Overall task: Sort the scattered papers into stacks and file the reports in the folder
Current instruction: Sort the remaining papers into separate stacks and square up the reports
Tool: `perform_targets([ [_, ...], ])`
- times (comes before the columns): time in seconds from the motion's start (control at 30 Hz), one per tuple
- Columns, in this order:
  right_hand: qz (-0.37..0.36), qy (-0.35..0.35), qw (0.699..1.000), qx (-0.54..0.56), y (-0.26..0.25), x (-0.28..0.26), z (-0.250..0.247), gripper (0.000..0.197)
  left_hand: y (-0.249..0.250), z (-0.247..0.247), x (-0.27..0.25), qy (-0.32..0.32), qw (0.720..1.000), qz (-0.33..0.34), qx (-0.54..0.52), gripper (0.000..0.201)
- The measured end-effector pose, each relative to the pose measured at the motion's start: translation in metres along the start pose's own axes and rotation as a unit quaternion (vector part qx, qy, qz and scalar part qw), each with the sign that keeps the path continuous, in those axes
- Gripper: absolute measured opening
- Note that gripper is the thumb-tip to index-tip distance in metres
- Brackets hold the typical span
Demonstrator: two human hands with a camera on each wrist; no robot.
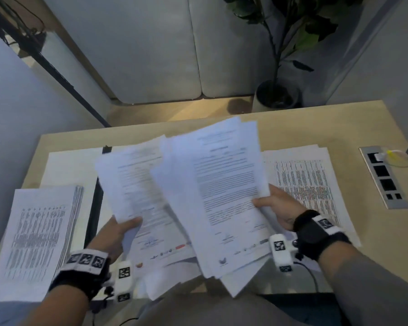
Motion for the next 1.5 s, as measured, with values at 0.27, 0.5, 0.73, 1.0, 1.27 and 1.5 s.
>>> perform_targets([
  [0.27,0.077,0.077,0.917,-0.384,0.046,0.048,0.050,0.037,-0.081,-0.034,0.054,0.057,0.982,-0.058,0.172,0.046],
  [0.5,0.059,0.088,0.966,-0.235,0.023,0.049,0.056,0.032,-0.091,-0.030,0.039,0.020,0.989,-0.138,-0.047,0.044],
  [0.73,0.018,0.085,0.955,-0.285,-0.012,0.047,0.029,0.039,-0.069,-0.012,0.034,-0.024,0.987,-0.126,-0.091,0.030],
  [1.0,-0.047,0.259,0.956,-0.130,-0.091,-0.032,-0.061,0.030,-0.074,-0.026,0.047,-0.016,0.996,-0.078,-0.040,0.046],
  [1.27,-0.016,0.109,0.979,-0.173,-0.029,0.013,0.012,0.040,-0.075,0.019,0.041,-0.072,0.990,-0.095,-0.076,0.039],
  [1.5,0.075,0.012,0.982,-0.171,0.064,0.043,0.090,0.064,-0.079,0.037,0.034,-0.072,0.993,-0.083,-0.054,0.041],
])
Point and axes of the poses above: each hand's wrist, its own x-axis towards the middle knuckle, its own z-axis out of the palm, y = z × x, the point moved 10 cm from there along x, towards the middle knuckle, and after that the axes turned 6 degrees about -x, right-handed, at the moved point
